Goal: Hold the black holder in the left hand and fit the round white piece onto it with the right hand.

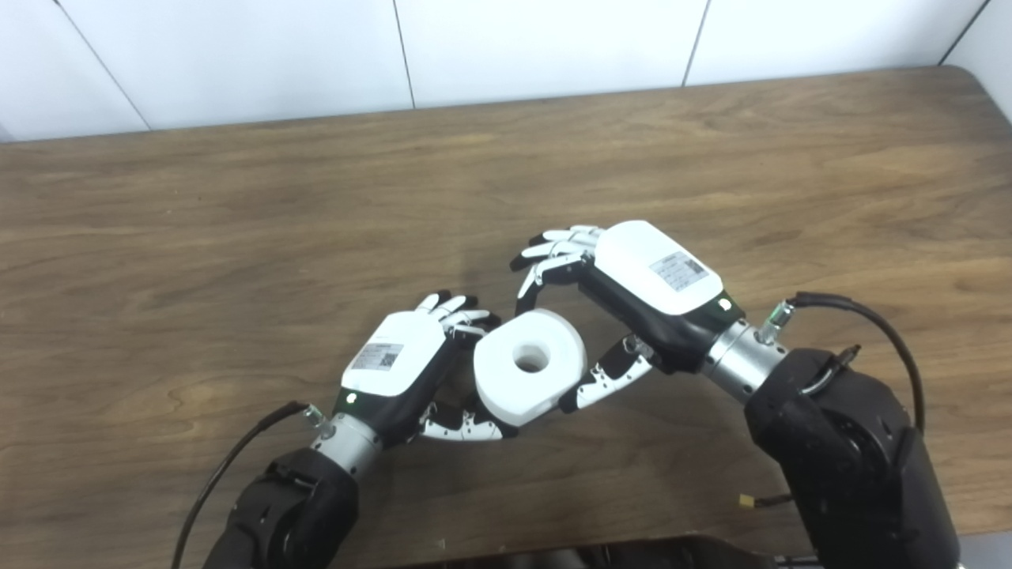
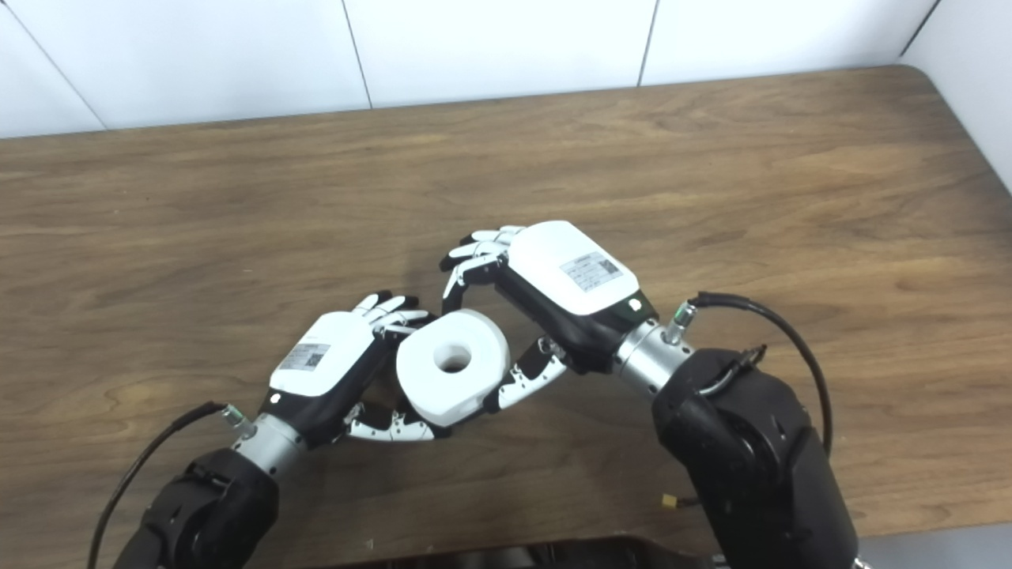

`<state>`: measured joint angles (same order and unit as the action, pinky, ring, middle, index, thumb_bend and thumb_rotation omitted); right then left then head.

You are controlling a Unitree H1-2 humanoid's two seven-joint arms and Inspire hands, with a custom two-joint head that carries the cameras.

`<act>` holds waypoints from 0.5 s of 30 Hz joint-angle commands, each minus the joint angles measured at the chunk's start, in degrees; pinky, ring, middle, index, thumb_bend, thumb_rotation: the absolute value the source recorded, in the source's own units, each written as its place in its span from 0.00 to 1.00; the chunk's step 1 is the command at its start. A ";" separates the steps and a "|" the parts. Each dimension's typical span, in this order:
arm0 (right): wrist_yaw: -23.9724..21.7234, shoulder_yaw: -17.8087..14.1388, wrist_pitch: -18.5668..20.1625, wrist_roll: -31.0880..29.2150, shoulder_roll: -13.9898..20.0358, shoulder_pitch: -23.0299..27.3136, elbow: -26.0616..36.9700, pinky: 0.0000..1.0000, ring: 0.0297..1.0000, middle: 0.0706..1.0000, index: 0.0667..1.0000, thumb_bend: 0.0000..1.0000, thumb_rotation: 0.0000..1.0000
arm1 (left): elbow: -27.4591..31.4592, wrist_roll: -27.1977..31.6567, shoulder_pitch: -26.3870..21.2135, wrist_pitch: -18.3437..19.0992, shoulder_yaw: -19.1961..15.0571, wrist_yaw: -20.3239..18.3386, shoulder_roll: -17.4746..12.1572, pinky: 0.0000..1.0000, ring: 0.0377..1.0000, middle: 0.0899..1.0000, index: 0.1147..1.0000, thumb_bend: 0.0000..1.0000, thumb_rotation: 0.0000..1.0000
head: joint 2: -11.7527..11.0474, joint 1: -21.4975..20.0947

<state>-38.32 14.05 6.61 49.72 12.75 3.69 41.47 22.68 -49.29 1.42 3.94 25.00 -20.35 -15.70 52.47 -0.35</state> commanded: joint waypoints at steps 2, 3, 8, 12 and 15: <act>1.80 -0.43 -1.56 -0.41 0.42 0.78 0.53 0.88 0.87 0.79 0.44 0.52 0.15 | 0.55 -0.67 0.24 -0.12 1.02 -1.88 0.25 0.99 0.93 0.81 0.42 0.52 0.06 | 0.03 0.01; 2.07 -0.49 -1.76 -0.47 0.42 0.68 0.44 0.88 0.87 0.79 0.44 0.52 0.15 | 0.60 -0.74 0.26 -0.09 1.01 -1.90 0.28 0.99 0.93 0.81 0.42 0.52 0.06 | 0.02 0.03; 3.75 -0.81 -3.01 -0.70 0.45 0.06 -0.23 0.87 0.86 0.80 0.44 0.52 0.15 | 0.74 -0.64 0.35 -0.10 0.89 -1.96 0.28 1.00 0.93 0.81 0.42 0.52 0.06 | 0.03 -0.01; 4.95 -0.64 -3.64 -0.23 0.24 -0.44 -0.72 0.86 0.86 0.80 0.44 0.52 0.15 | 0.61 -0.66 0.37 -0.20 0.90 -1.77 0.38 1.00 0.93 0.81 0.42 0.52 0.06 | 0.03 -0.01; 5.44 -0.62 -4.12 -0.07 -0.10 -0.65 -0.87 0.86 0.86 0.80 0.44 0.52 0.15 | 0.60 -0.81 0.46 -0.25 0.91 -1.67 0.43 0.99 0.93 0.80 0.42 0.52 0.06 | 0.03 -0.01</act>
<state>-35.21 13.89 3.76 49.70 12.84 2.22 39.60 22.74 -49.55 1.47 3.95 25.02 -20.44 -15.37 52.47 -0.35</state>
